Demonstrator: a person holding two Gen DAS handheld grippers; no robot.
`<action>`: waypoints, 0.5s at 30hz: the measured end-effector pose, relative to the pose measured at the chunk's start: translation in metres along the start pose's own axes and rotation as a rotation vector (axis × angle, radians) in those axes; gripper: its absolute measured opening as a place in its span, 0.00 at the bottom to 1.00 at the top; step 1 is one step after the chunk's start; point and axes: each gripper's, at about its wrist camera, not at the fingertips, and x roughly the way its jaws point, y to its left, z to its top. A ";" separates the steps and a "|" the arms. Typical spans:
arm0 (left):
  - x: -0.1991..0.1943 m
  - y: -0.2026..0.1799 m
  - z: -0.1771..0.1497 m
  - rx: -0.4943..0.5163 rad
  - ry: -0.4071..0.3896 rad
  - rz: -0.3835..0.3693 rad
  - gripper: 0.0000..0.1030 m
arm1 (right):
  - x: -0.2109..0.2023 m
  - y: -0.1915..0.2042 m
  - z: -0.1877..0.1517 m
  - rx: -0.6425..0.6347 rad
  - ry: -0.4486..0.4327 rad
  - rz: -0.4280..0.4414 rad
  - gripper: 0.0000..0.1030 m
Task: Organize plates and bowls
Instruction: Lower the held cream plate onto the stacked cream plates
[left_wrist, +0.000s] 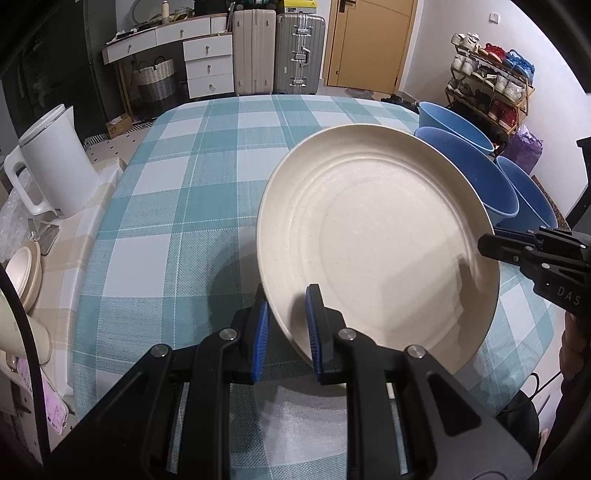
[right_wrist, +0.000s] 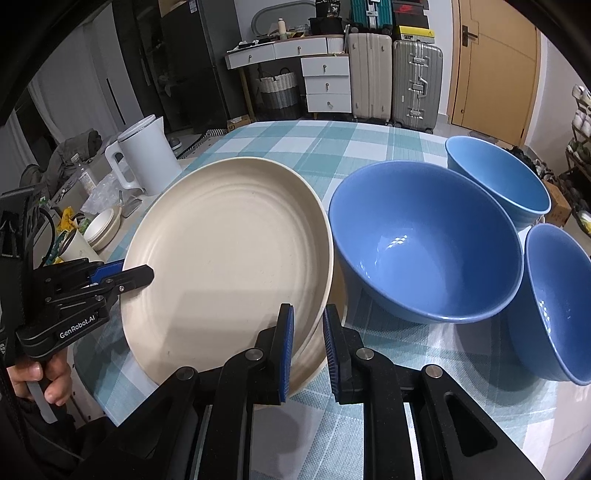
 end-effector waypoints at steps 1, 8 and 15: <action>0.001 -0.001 -0.001 0.002 0.002 0.000 0.15 | 0.000 -0.001 -0.001 0.003 0.001 0.000 0.17; 0.009 -0.005 -0.002 0.021 0.016 0.012 0.16 | 0.004 -0.003 -0.004 0.010 0.012 0.001 0.17; 0.017 -0.005 -0.002 0.028 0.030 0.020 0.17 | 0.007 -0.001 -0.004 0.011 0.020 0.000 0.17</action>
